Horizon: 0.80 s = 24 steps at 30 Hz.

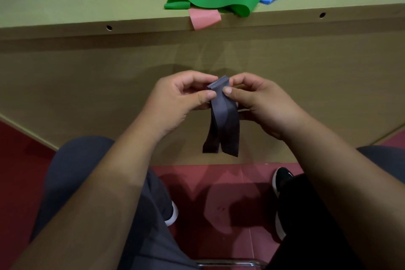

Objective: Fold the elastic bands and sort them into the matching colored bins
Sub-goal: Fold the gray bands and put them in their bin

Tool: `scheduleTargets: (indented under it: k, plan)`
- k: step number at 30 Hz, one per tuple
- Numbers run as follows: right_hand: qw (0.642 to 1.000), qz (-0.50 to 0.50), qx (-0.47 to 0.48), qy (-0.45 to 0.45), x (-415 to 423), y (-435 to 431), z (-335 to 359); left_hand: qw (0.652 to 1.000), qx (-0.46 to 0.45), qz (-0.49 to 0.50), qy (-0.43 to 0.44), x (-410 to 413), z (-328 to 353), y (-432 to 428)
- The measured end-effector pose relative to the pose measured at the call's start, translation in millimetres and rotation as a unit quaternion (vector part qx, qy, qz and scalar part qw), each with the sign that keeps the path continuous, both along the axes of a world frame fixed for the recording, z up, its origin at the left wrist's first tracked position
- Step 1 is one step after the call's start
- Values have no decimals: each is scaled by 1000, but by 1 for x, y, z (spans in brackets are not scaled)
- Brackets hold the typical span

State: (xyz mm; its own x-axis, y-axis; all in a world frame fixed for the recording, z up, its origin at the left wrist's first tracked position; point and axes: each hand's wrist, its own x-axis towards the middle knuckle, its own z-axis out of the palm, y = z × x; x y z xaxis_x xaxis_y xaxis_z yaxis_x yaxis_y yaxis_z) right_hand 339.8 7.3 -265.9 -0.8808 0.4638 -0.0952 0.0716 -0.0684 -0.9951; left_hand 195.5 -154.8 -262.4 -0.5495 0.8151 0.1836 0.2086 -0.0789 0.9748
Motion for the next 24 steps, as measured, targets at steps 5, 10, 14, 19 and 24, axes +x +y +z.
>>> scheduleTargets:
  k: [5, 10, 14, 19, 24]
  plan:
    - [999, -15, 51, 11, -1, 1, -1, 999, 0, 15, -29, 3, 1, 2]
    - [993, -19, 119, 18, -1, -1, -2, 999, 6, 29, -45, 4, 3, 3]
    - [981, -49, 186, 20, -2, 0, -3, 999, 26, 37, -20, 0, 5, 4]
    - [957, -91, 269, 53, -7, 2, -8, 998, 52, 43, 11, -2, 4, 5]
    - [958, -99, 261, 73, -9, 1, -9, 995, 64, 56, 45, -3, 4, 7]
